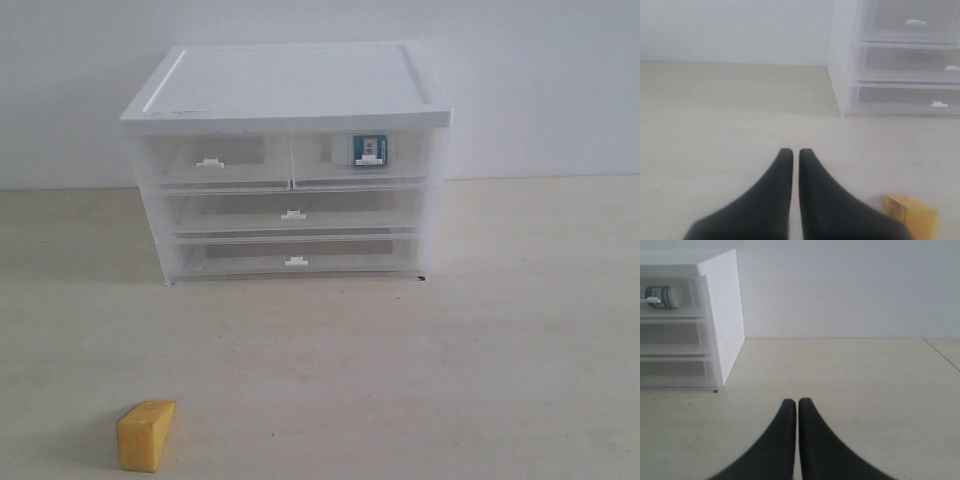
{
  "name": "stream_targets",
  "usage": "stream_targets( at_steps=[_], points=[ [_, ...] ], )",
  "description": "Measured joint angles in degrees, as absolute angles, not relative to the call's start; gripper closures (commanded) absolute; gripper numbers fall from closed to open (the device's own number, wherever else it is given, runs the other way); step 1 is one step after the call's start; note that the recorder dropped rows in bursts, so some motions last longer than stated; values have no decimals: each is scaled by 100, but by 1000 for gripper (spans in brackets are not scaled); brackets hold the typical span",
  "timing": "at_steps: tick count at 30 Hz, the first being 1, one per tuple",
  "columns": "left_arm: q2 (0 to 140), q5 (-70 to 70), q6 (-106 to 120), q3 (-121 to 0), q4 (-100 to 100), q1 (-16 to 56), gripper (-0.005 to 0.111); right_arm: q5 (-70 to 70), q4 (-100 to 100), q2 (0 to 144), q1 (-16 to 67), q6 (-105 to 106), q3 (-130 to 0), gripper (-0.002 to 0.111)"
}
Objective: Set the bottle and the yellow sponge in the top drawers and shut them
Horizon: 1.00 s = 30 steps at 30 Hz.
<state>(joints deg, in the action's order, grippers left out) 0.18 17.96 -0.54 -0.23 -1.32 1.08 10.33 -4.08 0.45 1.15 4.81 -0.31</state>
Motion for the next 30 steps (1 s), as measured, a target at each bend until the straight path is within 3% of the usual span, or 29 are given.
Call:
stream_targets(
  at_steps=[30],
  points=[
    [18,1796,-54,-23,-132,108,102,1941,148,32,115,-161,0,108]
  ],
)
